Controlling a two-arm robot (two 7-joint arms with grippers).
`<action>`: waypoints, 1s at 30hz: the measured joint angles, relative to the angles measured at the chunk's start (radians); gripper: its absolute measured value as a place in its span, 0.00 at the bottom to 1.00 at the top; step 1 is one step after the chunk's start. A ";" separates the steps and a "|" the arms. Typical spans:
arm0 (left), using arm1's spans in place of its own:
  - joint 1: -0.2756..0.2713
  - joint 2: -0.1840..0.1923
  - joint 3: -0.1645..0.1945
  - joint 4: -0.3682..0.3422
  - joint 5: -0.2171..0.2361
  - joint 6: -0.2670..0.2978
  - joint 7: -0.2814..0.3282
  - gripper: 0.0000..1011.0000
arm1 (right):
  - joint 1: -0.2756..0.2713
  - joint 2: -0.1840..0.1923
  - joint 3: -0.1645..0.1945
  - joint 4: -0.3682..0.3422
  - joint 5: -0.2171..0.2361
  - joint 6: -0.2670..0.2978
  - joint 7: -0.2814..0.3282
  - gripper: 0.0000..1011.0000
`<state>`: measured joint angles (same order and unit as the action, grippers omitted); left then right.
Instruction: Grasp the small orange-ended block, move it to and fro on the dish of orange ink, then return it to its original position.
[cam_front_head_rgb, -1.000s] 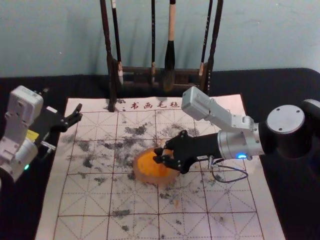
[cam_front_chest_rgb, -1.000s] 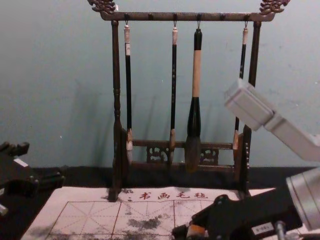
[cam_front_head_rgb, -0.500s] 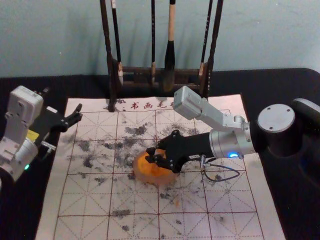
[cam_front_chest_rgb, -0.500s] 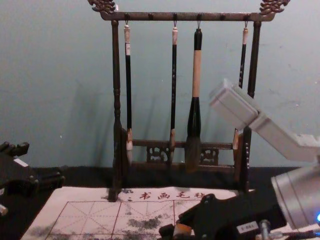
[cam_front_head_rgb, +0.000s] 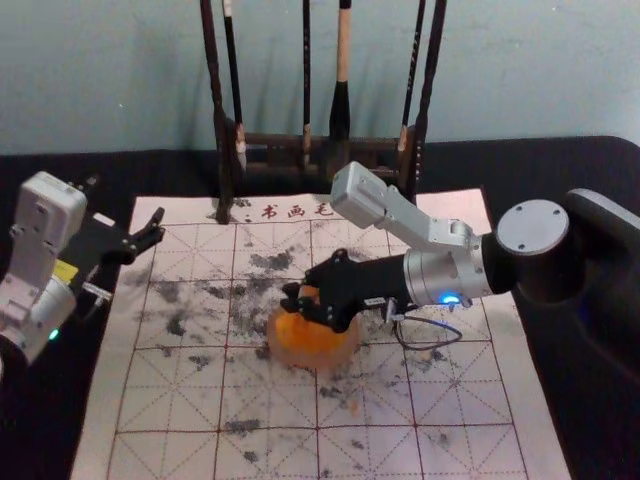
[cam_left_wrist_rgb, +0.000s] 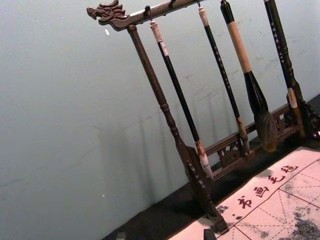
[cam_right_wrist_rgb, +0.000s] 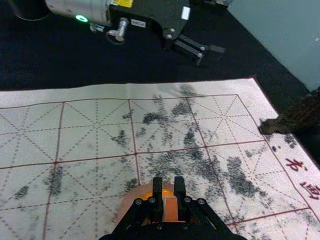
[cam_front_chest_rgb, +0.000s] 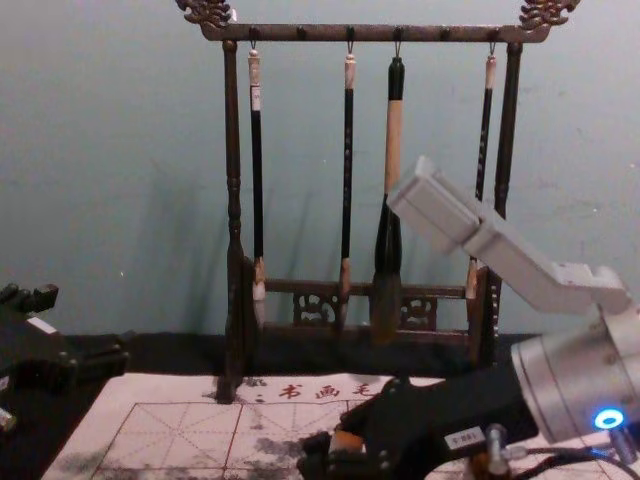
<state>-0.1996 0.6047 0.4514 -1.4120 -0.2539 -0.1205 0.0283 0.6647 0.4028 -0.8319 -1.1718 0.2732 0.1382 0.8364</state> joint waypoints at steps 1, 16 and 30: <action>0.000 0.000 0.000 0.000 0.000 0.000 0.000 0.99 | 0.002 -0.002 0.000 0.004 -0.001 -0.001 -0.001 0.12; 0.000 0.000 0.000 0.000 0.000 0.000 0.000 0.99 | 0.006 0.001 0.016 0.024 -0.017 0.001 -0.016 0.12; 0.000 0.000 0.000 0.000 0.000 0.000 0.000 0.99 | -0.022 0.050 0.034 -0.035 -0.015 0.016 -0.009 0.12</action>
<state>-0.1995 0.6047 0.4514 -1.4119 -0.2539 -0.1206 0.0283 0.6426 0.4532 -0.7979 -1.2068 0.2578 0.1543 0.8275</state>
